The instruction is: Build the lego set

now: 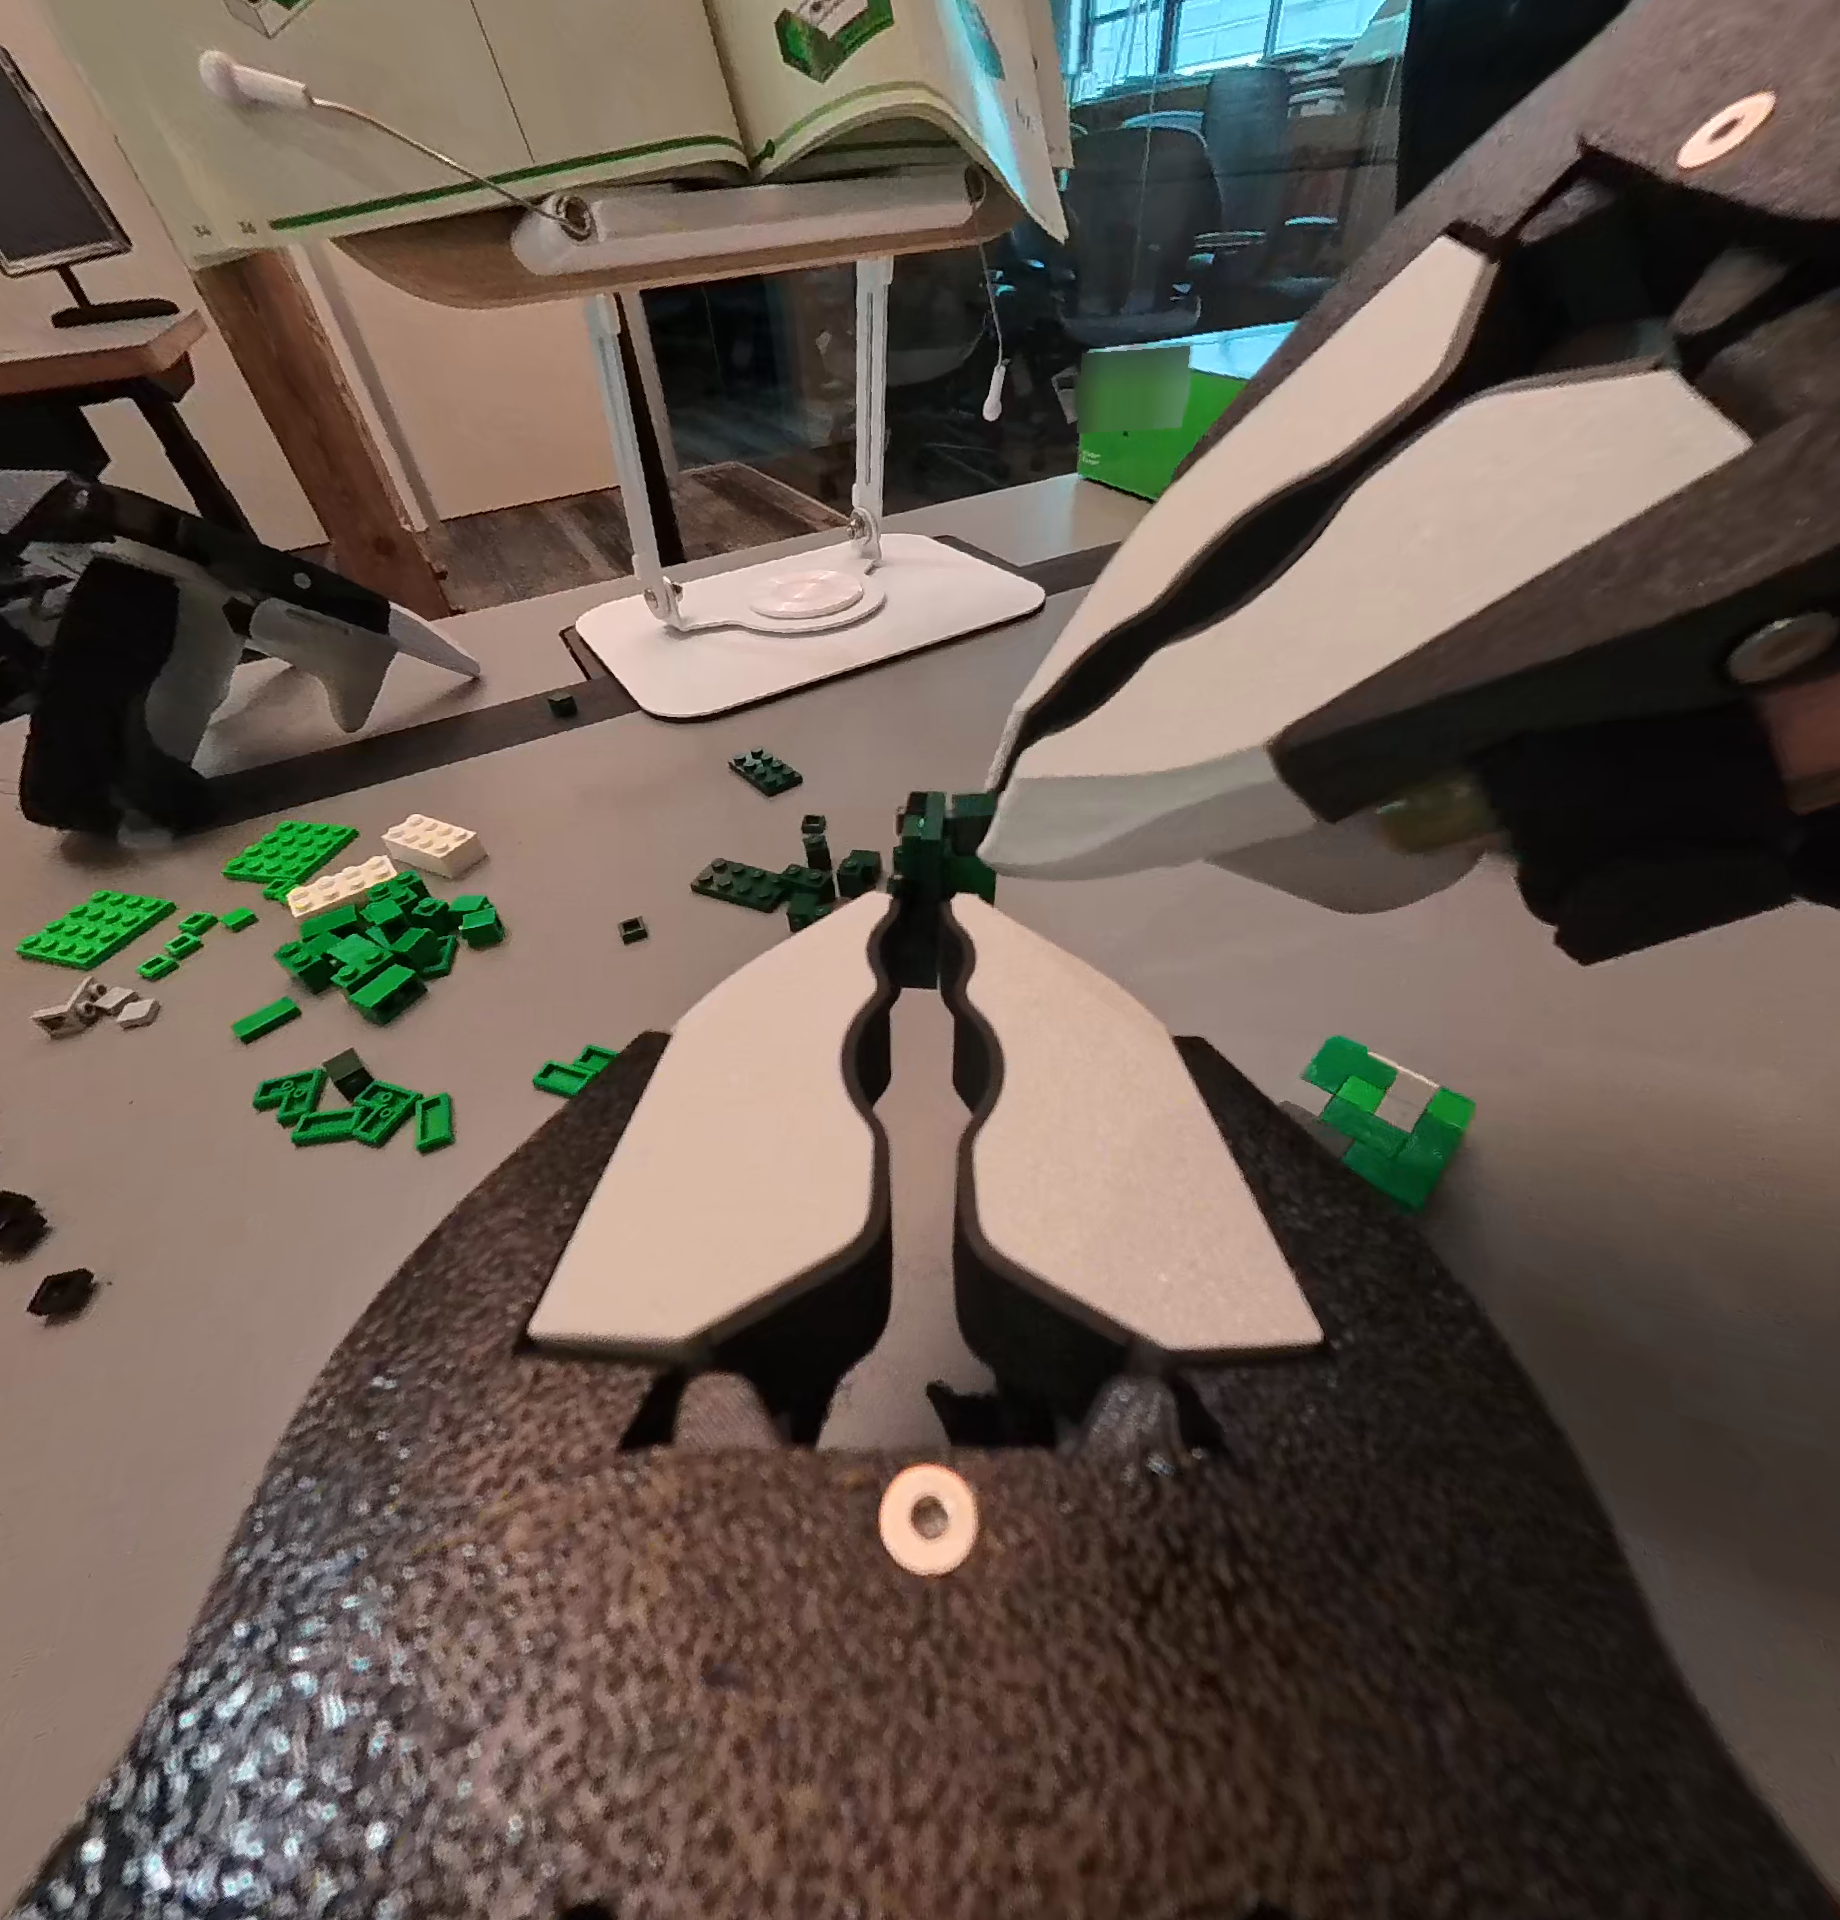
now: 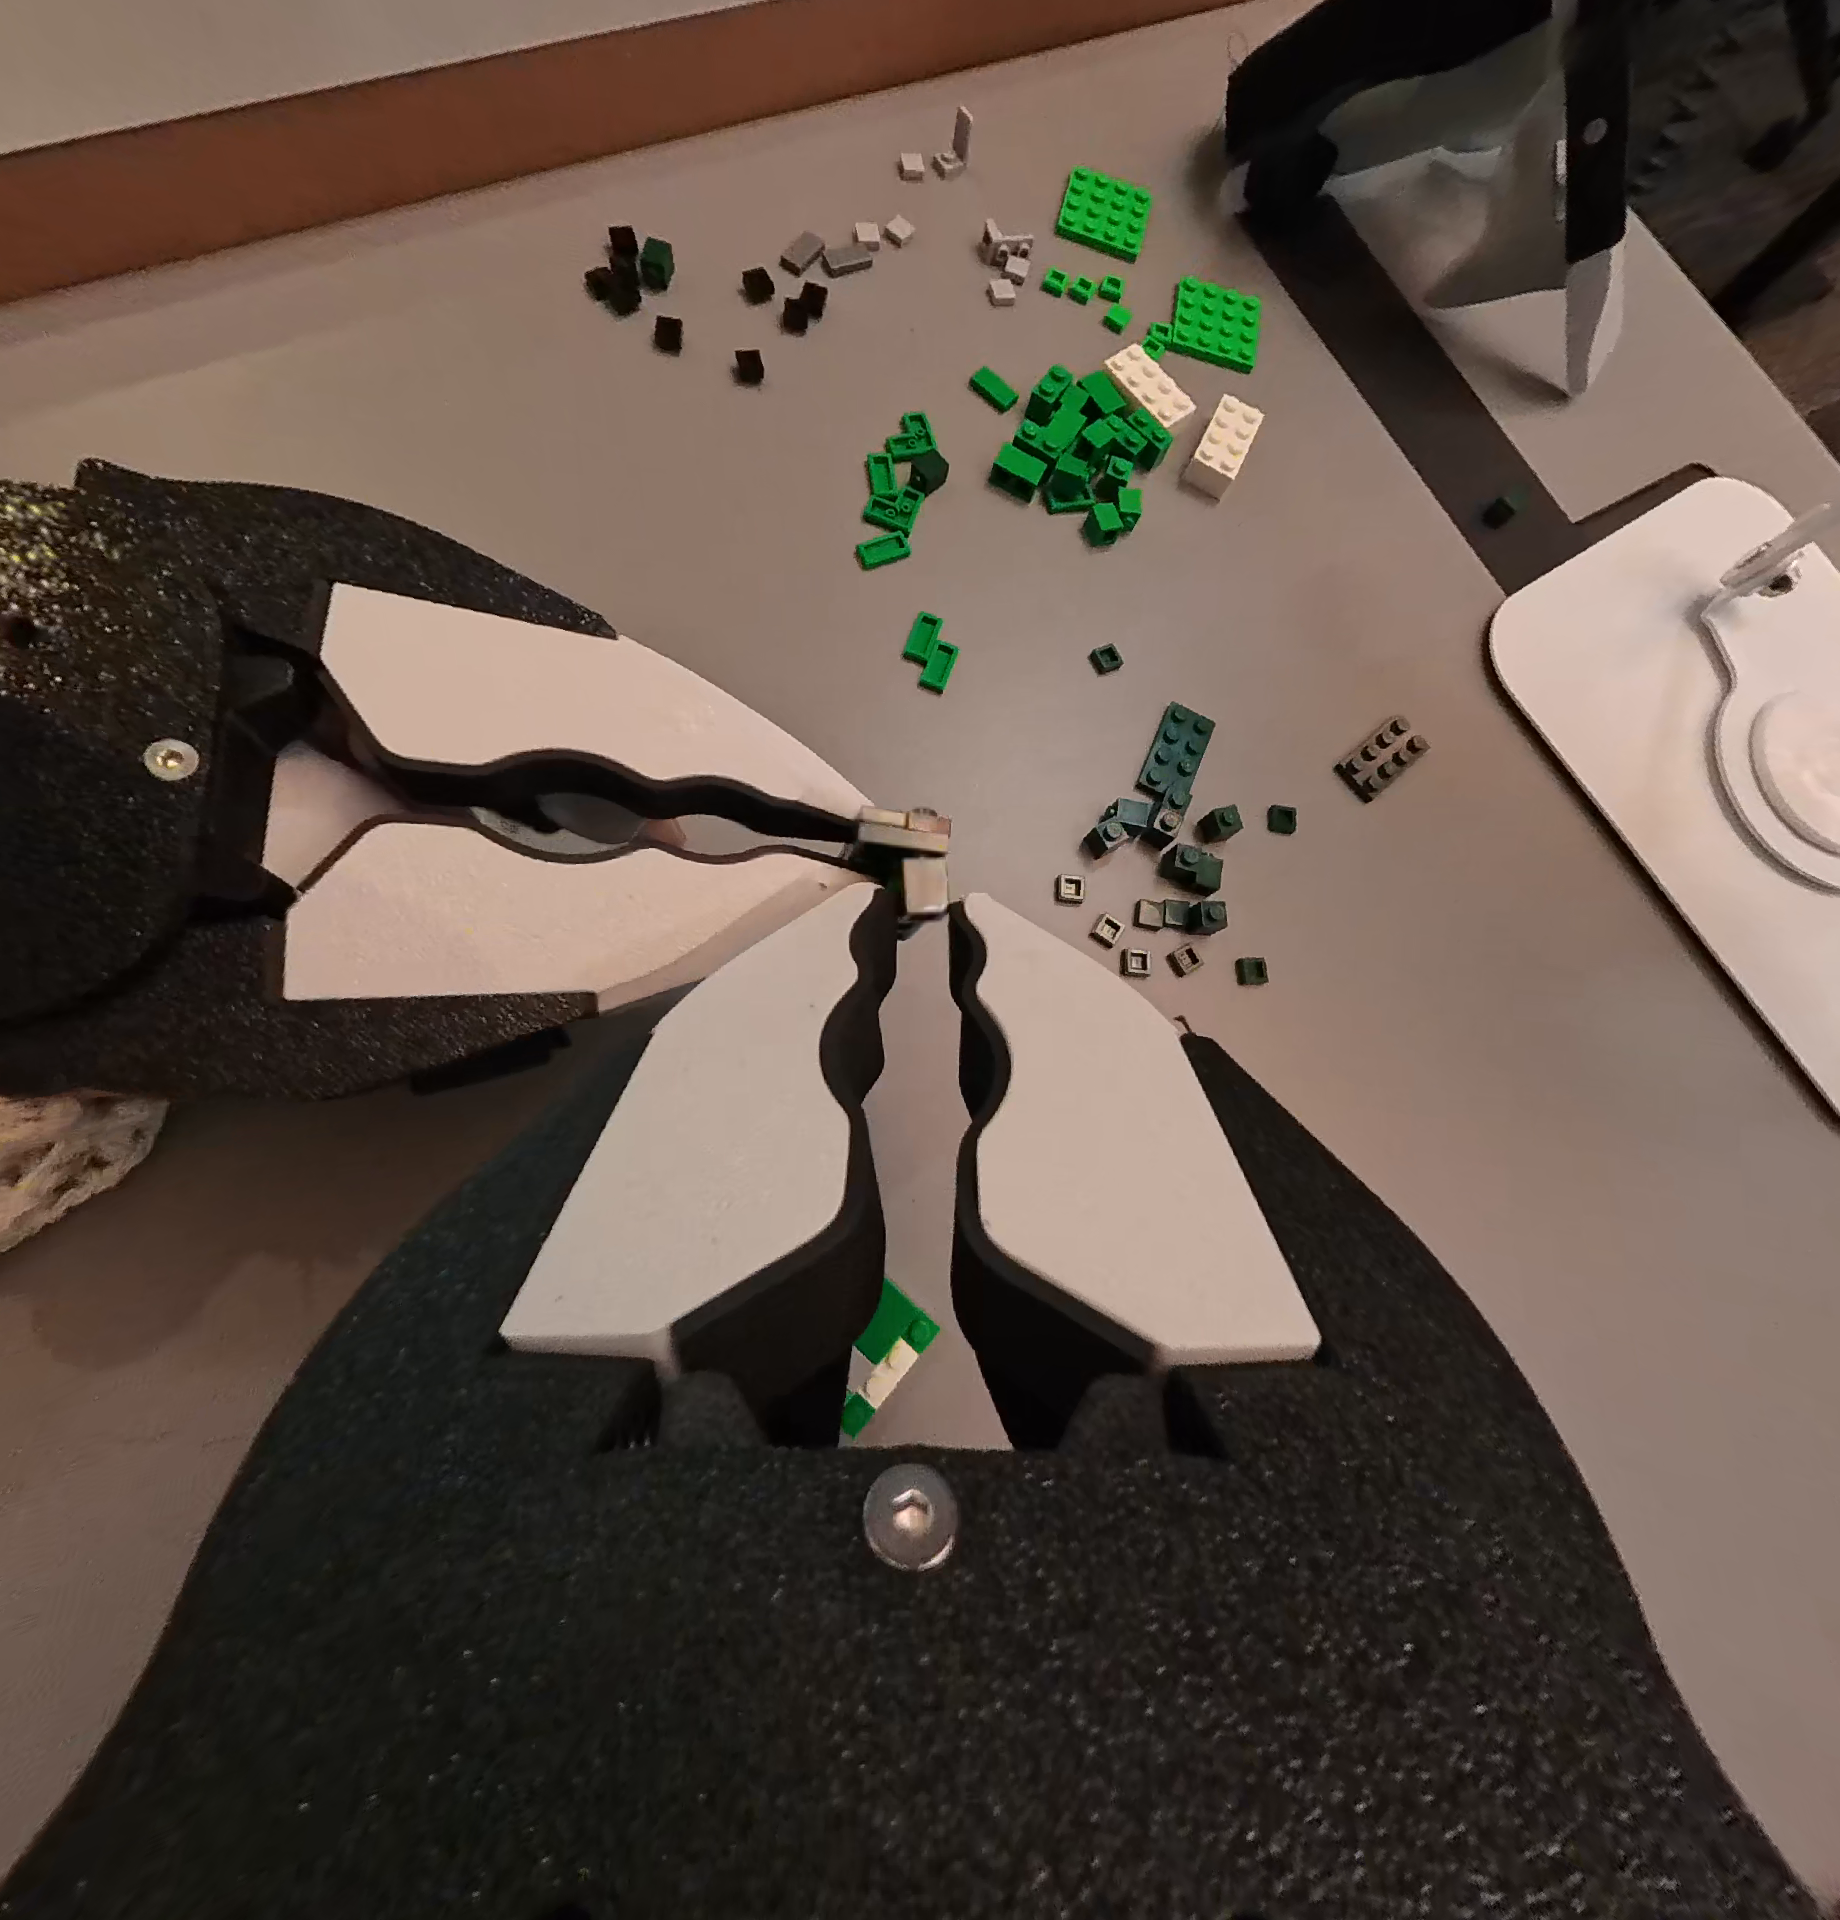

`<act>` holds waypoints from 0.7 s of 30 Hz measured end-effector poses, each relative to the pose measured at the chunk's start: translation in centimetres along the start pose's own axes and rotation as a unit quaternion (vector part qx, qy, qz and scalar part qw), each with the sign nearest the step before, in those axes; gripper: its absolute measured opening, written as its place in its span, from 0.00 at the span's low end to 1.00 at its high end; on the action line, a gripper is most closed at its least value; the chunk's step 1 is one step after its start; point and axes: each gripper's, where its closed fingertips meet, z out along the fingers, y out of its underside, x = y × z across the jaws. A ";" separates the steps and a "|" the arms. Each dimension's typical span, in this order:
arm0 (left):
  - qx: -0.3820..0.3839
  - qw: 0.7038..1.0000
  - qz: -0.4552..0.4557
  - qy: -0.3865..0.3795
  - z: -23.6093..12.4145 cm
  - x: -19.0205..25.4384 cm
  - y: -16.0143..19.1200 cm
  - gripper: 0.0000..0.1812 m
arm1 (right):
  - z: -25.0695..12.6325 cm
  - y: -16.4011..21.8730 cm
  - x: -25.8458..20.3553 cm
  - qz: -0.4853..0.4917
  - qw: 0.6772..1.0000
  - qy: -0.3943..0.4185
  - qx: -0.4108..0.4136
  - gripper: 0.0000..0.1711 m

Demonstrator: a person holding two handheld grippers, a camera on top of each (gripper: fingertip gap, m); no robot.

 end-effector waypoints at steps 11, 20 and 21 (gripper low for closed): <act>-0.001 1.000 0.006 -0.002 0.0 0.0 0.0 0.03 | 0.5 0.1 -0.1 0.005 1.000 -0.003 -0.013 0.07; 0.000 1.000 -0.004 0.002 0.0 -0.1 0.0 0.04 | -0.1 0.2 -0.1 0.003 1.000 -0.003 -0.008 0.12; 0.000 1.000 -0.006 0.002 0.0 -0.2 0.0 0.04 | -0.4 0.1 0.0 -0.001 1.000 -0.002 -0.003 0.13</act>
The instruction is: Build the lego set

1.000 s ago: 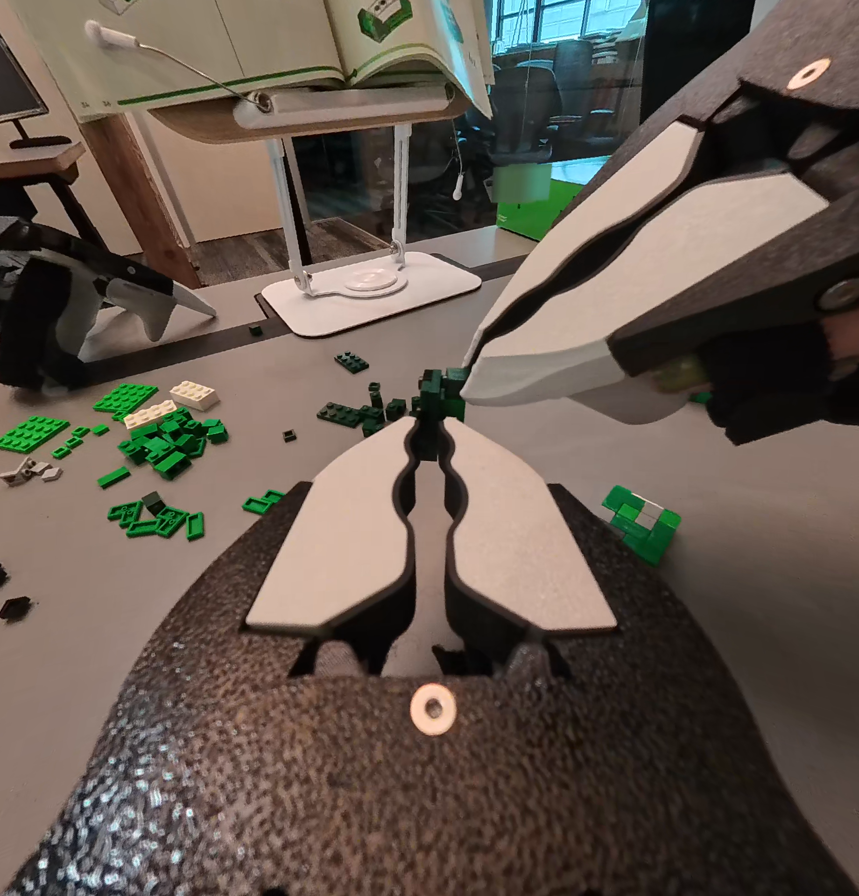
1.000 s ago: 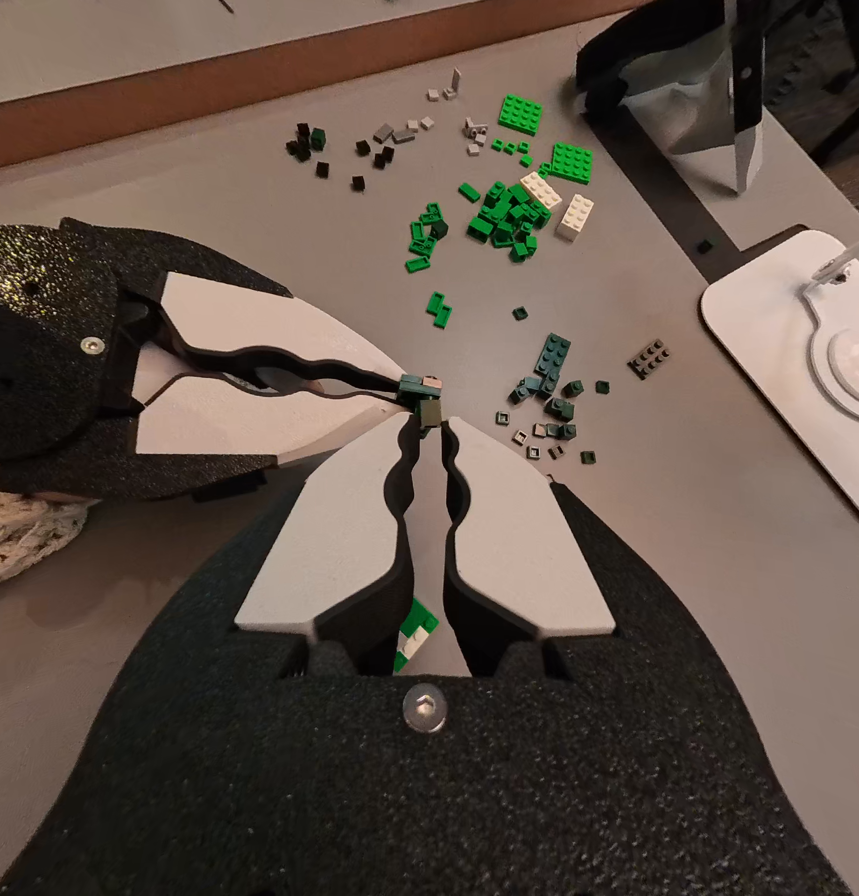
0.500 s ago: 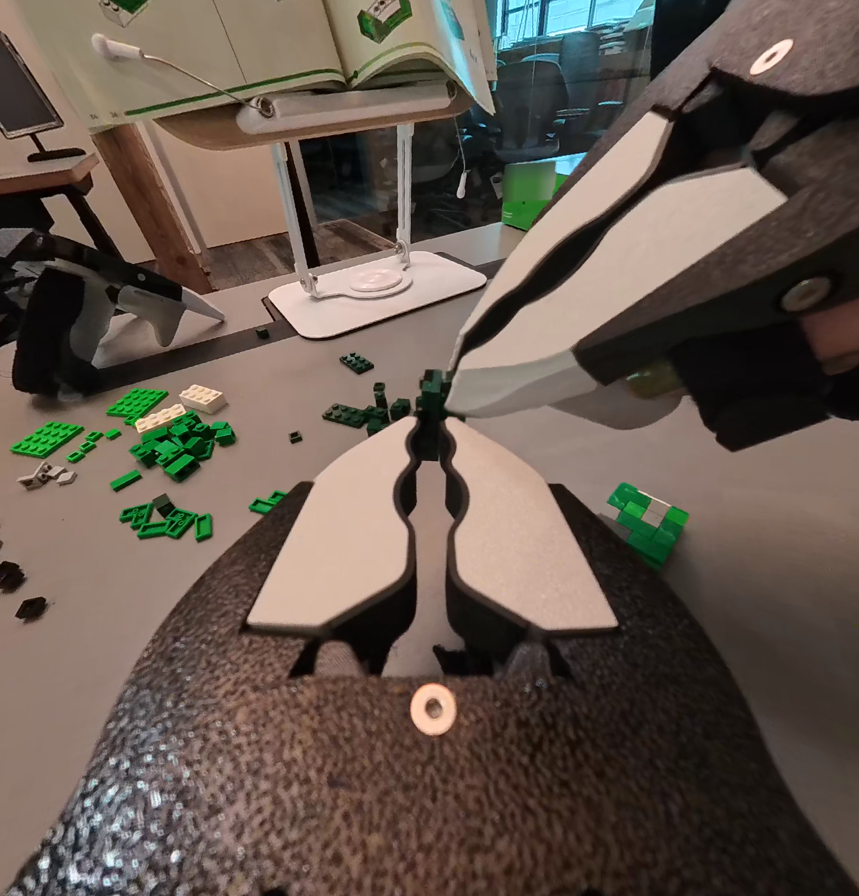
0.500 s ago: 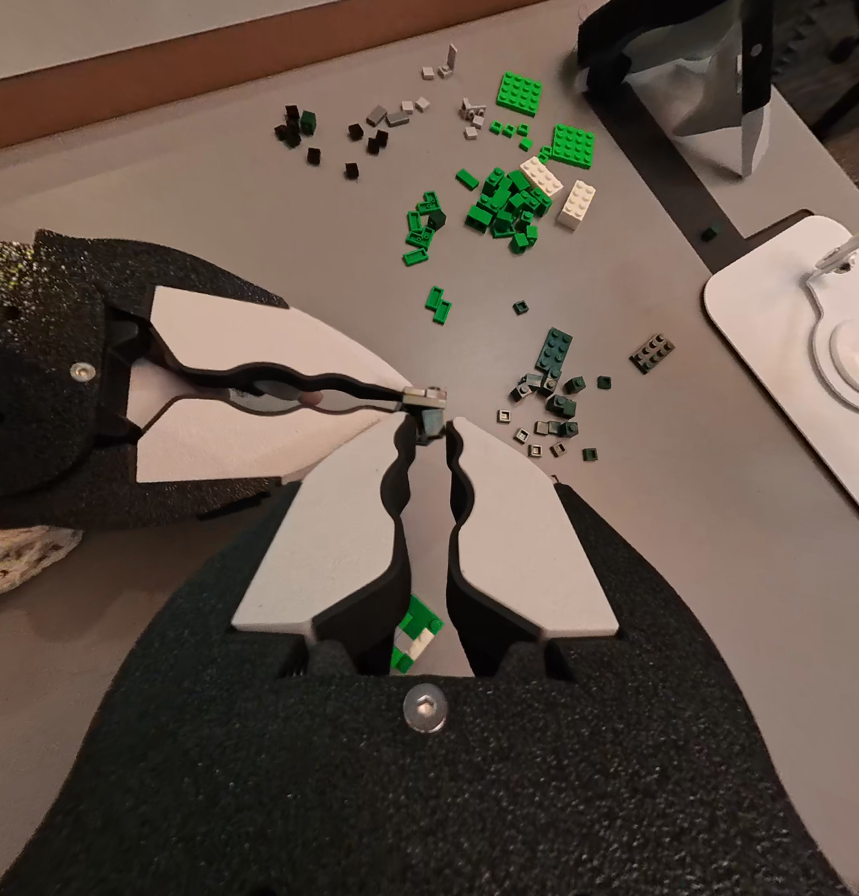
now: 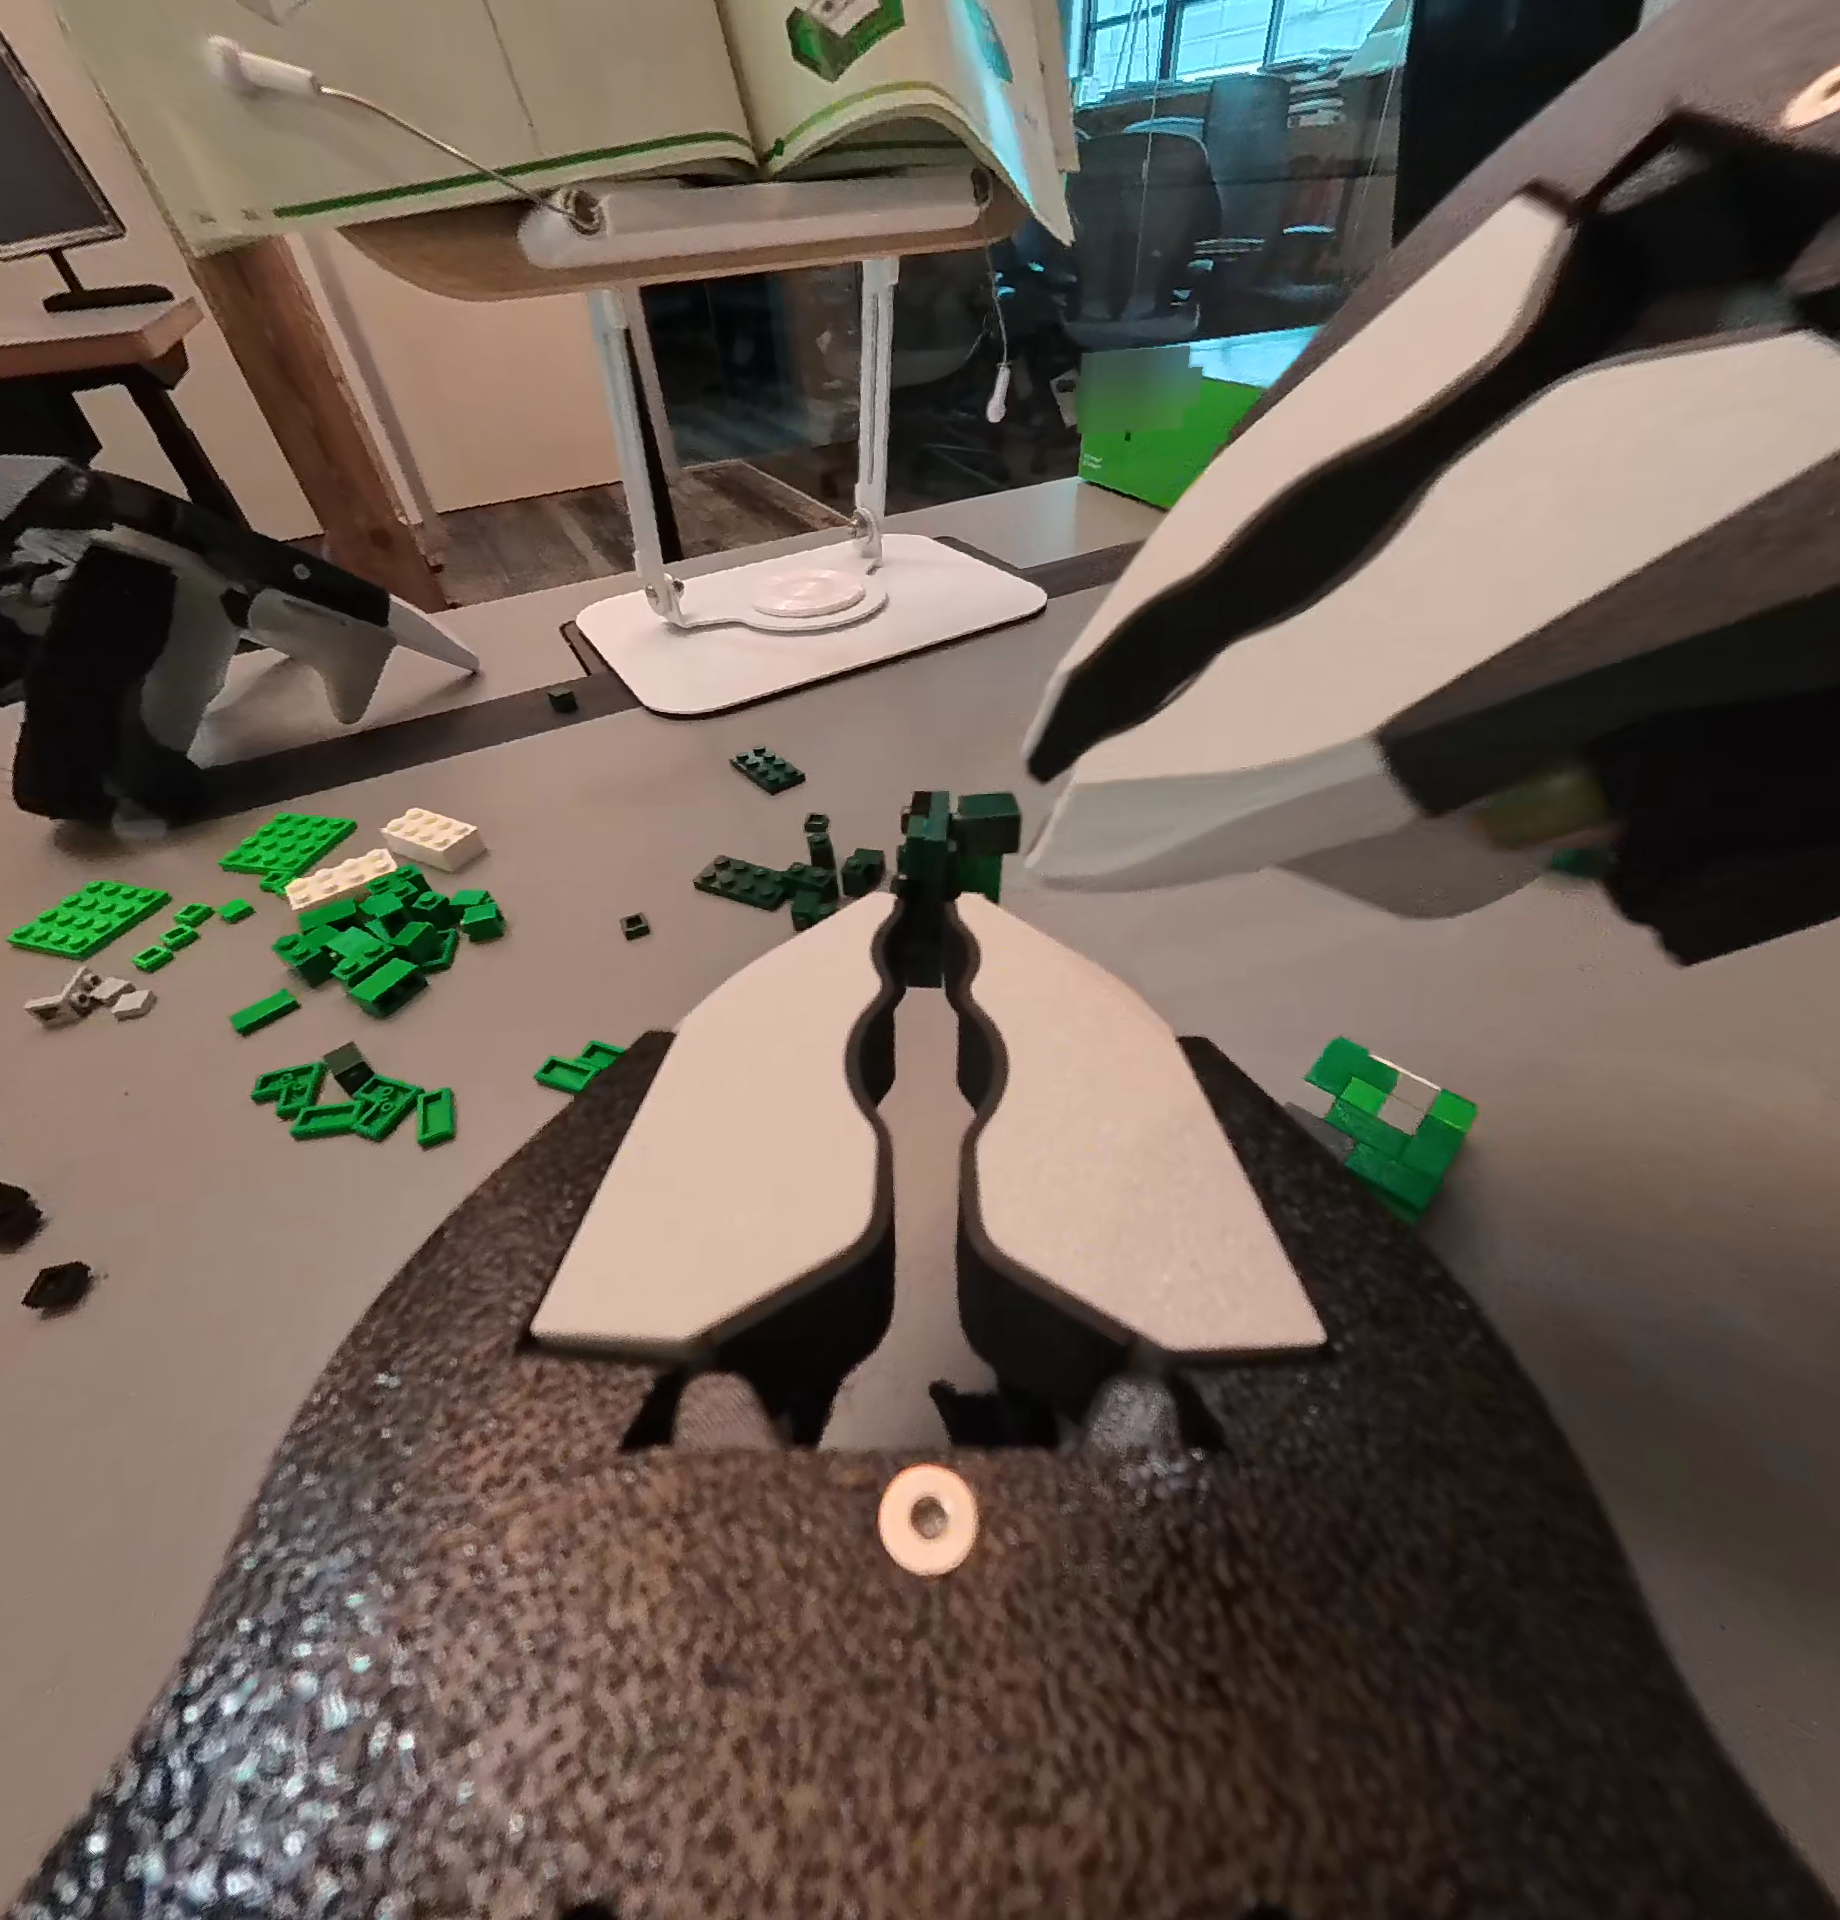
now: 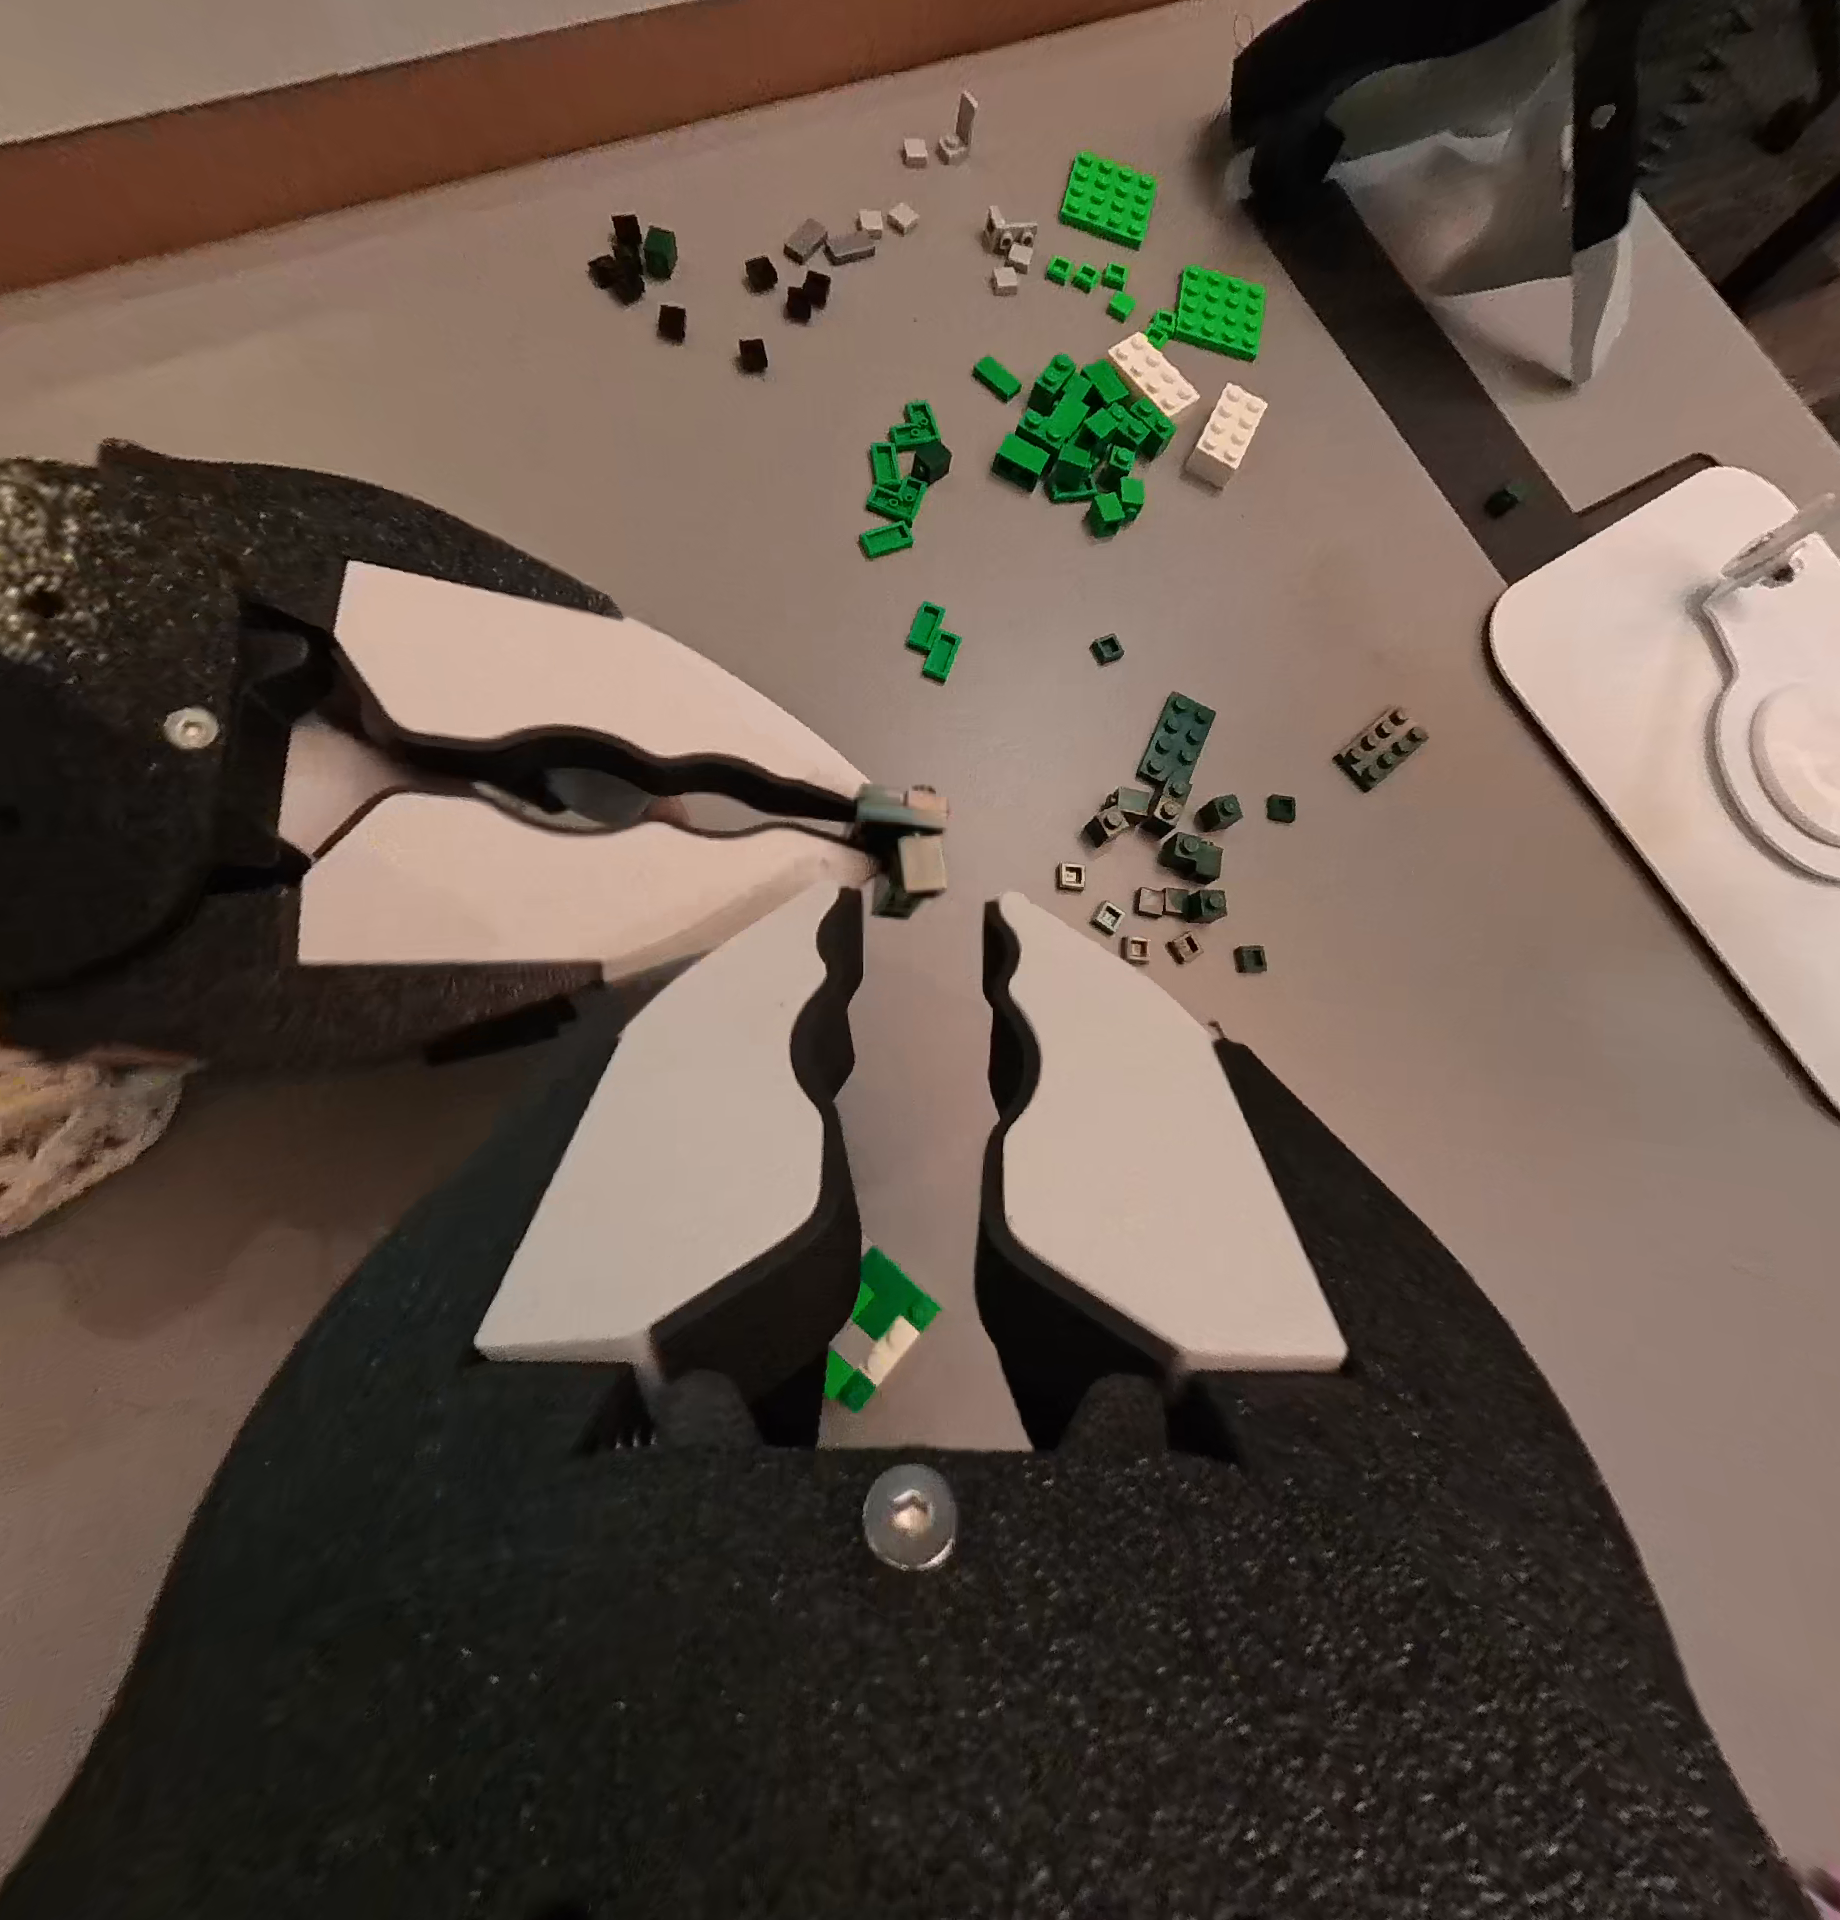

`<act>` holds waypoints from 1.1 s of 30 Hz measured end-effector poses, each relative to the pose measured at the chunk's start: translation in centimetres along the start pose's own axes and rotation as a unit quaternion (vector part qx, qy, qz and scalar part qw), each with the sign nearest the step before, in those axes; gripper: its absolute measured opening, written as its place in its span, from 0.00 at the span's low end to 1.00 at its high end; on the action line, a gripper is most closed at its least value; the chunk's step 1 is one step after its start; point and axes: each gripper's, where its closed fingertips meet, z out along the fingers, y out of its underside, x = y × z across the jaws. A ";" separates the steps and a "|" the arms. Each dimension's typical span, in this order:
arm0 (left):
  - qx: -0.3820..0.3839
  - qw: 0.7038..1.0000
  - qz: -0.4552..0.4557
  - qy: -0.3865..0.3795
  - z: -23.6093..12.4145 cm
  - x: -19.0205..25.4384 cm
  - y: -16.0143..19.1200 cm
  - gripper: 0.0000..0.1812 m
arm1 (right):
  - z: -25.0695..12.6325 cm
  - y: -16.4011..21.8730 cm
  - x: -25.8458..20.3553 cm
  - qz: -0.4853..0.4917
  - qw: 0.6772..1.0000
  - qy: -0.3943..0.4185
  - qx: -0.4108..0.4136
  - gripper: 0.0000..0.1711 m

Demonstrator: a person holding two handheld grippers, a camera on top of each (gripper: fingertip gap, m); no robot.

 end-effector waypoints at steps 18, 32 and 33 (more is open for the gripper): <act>0.082 0.937 0.001 0.339 -3.9 8.3 -2.5 0.03 | -7.0 0.9 -4.2 -0.100 0.895 -0.340 0.272 0.31; 0.092 0.931 -0.004 0.352 -4.3 8.6 -2.8 0.03 | -6.9 1.8 -4.9 -0.104 0.885 -0.362 0.274 0.15; 0.092 0.932 -0.004 0.351 -4.2 8.6 -2.8 0.03 | -6.8 1.9 -4.8 -0.103 0.886 -0.359 0.276 0.15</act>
